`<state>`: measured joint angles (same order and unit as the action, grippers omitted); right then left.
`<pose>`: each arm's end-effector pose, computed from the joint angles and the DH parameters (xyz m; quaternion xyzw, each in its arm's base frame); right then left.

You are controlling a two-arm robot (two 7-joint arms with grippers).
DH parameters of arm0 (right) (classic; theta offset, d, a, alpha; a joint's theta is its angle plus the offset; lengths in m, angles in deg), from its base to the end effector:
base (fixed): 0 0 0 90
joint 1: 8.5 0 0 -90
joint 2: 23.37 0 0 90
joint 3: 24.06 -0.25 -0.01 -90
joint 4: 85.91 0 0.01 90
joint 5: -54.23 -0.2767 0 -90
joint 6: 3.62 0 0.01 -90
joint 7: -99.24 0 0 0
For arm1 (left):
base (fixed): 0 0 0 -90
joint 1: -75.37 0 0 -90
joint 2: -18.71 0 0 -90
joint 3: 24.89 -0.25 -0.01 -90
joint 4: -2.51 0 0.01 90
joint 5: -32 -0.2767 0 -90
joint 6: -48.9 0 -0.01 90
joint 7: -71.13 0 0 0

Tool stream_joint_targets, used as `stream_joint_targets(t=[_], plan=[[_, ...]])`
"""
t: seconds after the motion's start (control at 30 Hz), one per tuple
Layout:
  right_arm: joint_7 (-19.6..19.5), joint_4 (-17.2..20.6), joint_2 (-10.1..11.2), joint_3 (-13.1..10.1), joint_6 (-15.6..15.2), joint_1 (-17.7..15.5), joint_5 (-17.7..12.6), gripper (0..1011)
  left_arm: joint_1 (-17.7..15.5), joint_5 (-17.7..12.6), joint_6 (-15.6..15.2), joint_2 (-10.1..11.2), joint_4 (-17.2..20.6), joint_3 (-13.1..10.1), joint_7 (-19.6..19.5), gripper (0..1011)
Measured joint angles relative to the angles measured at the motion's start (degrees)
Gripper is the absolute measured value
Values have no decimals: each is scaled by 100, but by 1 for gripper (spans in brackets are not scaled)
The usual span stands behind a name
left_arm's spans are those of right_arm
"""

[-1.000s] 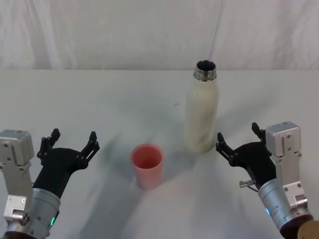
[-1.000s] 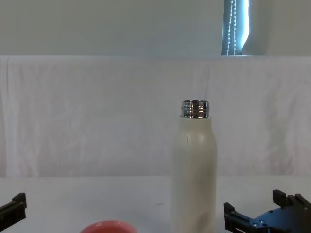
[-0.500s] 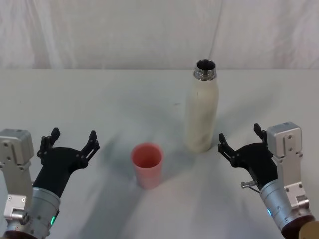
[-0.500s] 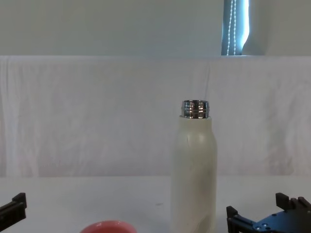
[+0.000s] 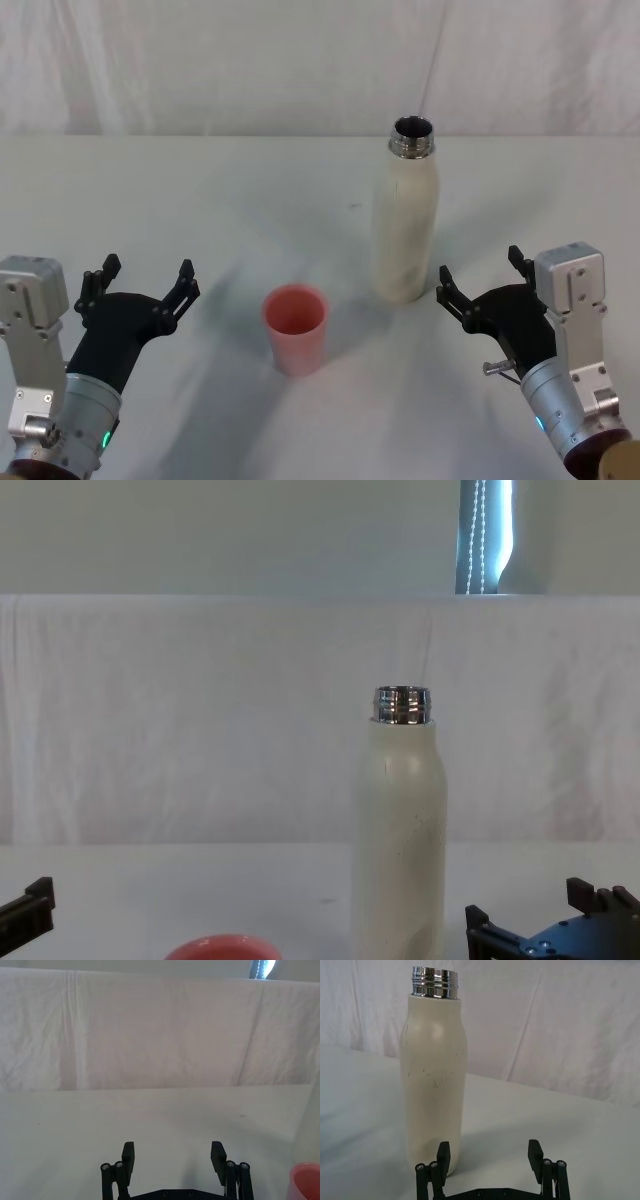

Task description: Grasp the thermos with one hand and pour water into the cup lid.

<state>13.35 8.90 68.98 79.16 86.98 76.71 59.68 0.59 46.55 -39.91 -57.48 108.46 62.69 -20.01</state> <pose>0.2677 0.0581 -0.2617 -0.0361 -0.0453 -0.5901 0.8053 0.2312 0.0313 -0.2477 -0.0174 0.0065 0.6616 0.7497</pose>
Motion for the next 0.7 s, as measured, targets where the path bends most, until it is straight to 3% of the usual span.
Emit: stream_joint_targets(t=[0.7], plan=[[4, 0, 0, 7, 0, 0, -7, 1002, 0, 0, 0, 0, 0, 0, 0, 1001]])
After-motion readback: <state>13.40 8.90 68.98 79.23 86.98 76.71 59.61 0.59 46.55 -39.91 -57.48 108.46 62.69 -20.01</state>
